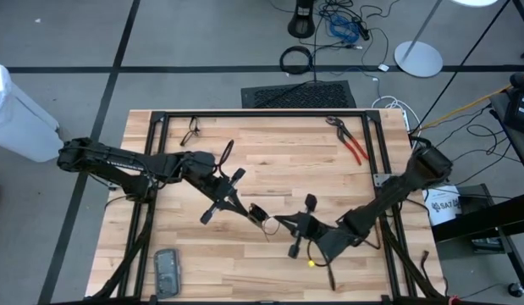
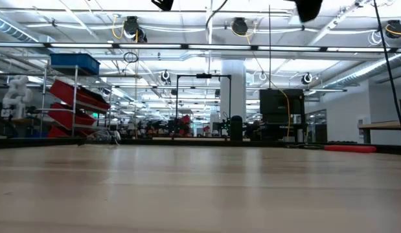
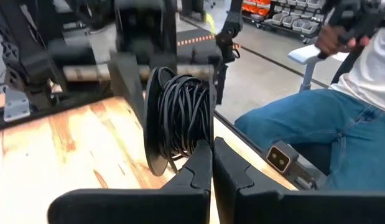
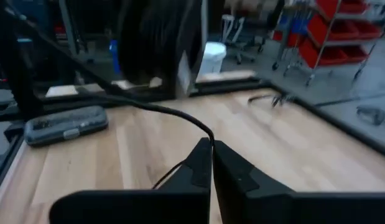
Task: Coil cords
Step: Coil the black wire onto the spool
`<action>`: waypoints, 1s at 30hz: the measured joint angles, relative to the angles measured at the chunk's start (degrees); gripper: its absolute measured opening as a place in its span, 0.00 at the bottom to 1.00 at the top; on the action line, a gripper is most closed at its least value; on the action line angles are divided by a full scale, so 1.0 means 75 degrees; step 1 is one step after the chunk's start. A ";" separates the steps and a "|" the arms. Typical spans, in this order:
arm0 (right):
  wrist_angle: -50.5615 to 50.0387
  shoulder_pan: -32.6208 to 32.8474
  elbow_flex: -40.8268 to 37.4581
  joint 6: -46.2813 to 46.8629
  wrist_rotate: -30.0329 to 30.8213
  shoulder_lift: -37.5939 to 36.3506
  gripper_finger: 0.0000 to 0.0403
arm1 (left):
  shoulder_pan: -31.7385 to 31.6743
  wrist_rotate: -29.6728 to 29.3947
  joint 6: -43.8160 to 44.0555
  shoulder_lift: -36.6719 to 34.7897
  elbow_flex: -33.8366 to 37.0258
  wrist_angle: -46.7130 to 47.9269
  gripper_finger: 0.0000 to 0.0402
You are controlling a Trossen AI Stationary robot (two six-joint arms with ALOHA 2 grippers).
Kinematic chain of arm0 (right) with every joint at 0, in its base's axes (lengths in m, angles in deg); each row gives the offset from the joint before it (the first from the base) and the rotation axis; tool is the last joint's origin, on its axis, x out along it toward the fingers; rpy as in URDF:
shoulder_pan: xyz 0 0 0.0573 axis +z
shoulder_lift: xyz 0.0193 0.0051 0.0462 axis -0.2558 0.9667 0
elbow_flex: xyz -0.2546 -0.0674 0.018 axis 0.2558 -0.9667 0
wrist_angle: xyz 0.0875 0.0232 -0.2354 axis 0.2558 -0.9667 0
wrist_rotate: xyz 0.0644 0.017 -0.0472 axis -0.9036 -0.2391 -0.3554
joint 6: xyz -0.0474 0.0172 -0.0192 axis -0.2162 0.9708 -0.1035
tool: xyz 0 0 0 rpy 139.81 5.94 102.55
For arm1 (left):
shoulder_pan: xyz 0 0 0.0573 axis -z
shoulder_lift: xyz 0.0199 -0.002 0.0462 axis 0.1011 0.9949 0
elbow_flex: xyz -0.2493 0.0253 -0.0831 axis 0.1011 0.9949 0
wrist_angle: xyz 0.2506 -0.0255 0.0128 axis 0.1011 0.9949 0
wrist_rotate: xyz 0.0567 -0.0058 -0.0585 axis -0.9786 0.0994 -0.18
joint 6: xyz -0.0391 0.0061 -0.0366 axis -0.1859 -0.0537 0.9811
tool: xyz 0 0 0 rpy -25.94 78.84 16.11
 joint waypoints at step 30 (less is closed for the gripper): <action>-0.0332 -0.0733 0.1769 -0.3399 -0.0730 -0.0559 0.00 | 0.0000 0.0059 0.0036 0.0000 -0.0003 0.0111 0.00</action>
